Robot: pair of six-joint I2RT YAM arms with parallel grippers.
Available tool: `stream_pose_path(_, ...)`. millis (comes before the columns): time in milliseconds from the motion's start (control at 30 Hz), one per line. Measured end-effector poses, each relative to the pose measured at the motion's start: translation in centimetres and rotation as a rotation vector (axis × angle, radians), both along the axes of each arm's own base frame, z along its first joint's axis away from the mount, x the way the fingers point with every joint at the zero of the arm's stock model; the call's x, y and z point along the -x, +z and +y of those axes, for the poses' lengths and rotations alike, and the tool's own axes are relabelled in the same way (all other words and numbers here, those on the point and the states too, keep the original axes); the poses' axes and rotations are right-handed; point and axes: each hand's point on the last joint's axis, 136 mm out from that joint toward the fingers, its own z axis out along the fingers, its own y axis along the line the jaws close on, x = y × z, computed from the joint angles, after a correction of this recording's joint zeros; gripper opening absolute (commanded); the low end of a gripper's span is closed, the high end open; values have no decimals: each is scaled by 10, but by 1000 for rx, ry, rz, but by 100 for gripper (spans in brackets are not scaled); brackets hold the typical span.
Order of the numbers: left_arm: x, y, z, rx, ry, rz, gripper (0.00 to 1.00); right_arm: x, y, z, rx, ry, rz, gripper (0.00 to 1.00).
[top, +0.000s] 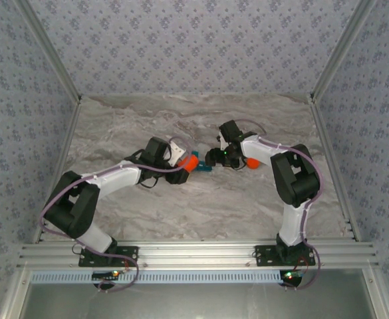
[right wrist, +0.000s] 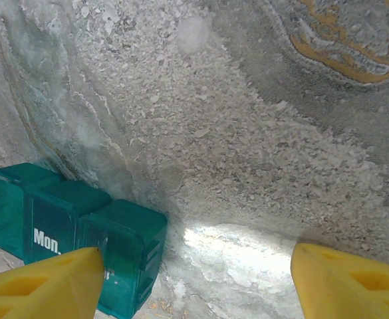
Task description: Sort the pills into containers
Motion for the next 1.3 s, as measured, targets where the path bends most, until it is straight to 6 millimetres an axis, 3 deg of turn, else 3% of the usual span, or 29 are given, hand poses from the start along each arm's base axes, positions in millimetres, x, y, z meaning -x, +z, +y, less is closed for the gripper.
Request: stream_pose_path(1300,-9,-17,-1,-155,-13,154,0,0,0,0,0,0,0,76)
